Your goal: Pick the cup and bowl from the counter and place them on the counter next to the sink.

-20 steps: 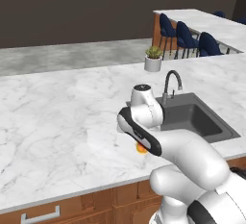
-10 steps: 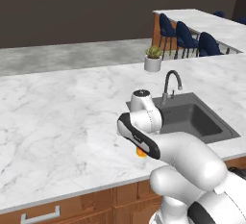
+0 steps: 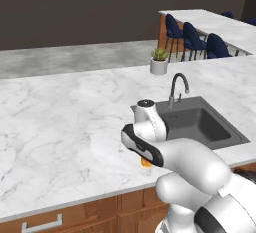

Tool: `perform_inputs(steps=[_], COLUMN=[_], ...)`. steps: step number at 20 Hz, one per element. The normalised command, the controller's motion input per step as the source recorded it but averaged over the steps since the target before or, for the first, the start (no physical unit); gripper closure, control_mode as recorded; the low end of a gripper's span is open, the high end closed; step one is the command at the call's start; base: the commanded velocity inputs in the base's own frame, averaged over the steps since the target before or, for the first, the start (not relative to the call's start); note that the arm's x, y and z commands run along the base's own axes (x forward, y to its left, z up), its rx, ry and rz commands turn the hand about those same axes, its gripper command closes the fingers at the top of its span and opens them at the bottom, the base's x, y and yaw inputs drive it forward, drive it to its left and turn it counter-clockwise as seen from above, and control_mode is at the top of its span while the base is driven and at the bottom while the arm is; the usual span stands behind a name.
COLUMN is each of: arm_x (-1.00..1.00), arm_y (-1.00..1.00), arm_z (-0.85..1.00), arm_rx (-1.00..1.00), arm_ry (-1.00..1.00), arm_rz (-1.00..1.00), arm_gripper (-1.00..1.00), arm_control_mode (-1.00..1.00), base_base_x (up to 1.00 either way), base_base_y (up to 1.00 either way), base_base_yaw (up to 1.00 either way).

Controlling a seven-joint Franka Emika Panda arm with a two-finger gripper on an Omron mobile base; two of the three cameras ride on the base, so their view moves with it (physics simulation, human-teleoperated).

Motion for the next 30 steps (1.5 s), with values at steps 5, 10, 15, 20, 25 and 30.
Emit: perform_inputs(steps=[5, 10, 15, 20, 25, 30], arm_x=[0.03, 0.02, 0.01, 0.00, 0.00, -0.02], arm_y=[0.00, 0.02, 0.03, 0.00, 0.00, 0.00], arm_z=[-0.25, -0.24, -0.04, 0.00, 0.00, 0.00], arm_rx=[0.00, 0.00, 0.00, 0.00, 0.00, 0.00], arm_ry=[-0.01, 0.00, 0.00, 0.00, 0.00, 0.00], arm_rz=[-0.06, -0.06, -0.04, 0.00, 0.00, 0.00], arm_gripper=[1.00, 1.00, 1.00, -1.00, -1.00, -1.00], arm_control_mode=[-1.00, -1.00, -1.00, -1.00, -1.00, -1.00], base_base_x=[0.00, 0.00, 0.00, 0.00, 0.00, 0.00], base_base_y=[0.00, 0.00, 0.00, 0.00, 0.00, 0.00], base_base_yaw=[0.00, 0.00, 0.00, 0.00, 0.00, 0.00])
